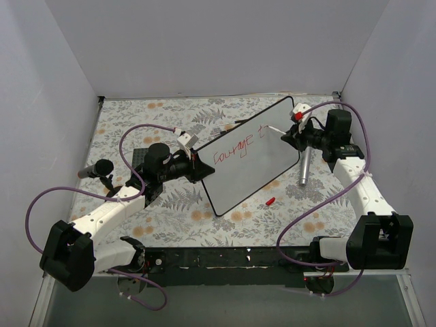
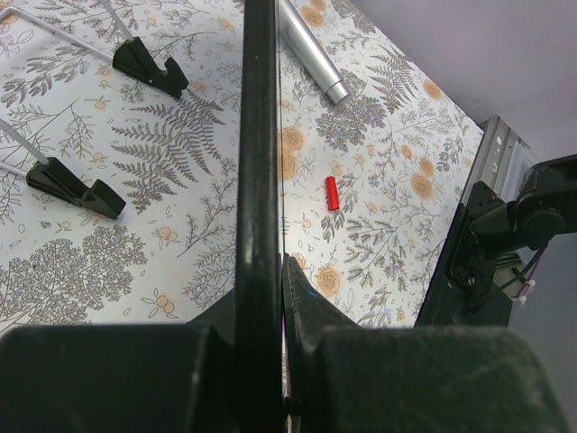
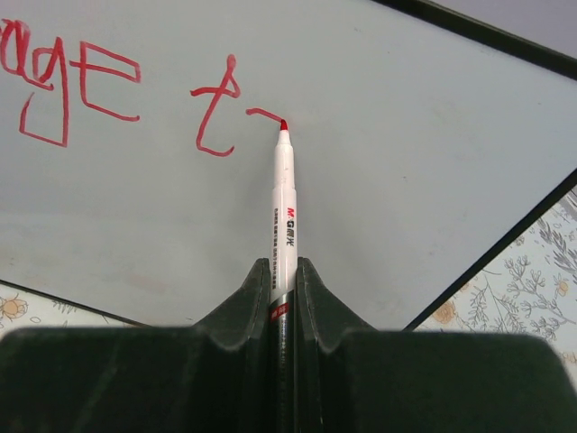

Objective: Write a sentence on the whiteboard

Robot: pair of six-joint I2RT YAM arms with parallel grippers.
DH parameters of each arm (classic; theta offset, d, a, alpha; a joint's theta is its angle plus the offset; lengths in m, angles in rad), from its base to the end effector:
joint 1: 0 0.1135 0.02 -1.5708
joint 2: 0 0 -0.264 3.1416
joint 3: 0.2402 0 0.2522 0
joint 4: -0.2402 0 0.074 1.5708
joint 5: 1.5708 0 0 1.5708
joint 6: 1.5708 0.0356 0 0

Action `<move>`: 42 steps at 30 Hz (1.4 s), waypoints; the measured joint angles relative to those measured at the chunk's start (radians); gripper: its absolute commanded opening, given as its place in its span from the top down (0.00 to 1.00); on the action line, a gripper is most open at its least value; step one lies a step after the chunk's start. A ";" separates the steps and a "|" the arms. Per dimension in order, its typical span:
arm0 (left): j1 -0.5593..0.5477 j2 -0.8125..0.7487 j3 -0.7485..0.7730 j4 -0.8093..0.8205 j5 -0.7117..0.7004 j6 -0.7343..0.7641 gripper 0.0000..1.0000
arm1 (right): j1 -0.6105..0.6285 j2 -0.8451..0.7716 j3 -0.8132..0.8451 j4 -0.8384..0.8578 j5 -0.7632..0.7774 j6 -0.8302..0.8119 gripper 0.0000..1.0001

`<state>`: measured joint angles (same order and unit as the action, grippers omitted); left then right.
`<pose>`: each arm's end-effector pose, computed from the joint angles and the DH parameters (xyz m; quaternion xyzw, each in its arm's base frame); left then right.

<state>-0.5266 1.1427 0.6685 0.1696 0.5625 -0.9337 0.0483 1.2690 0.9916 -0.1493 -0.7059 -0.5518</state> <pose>0.2110 -0.1446 0.2640 0.0043 0.7917 -0.5458 0.2743 0.2841 0.0369 0.3143 -0.4120 0.6984 0.1549 0.5644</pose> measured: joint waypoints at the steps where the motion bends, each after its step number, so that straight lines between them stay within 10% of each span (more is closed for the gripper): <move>1: 0.000 0.000 0.000 0.000 0.000 0.000 1.00 | -0.004 0.000 0.000 0.000 0.002 0.001 0.99; 42: 0.000 0.005 0.000 0.012 0.004 0.003 1.00 | -0.009 -0.005 0.019 -0.063 -0.072 -0.048 0.99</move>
<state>-0.5266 1.1481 0.6685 0.1814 0.5663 -0.9310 0.0391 1.2640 1.0103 -0.2123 -0.7776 -0.5999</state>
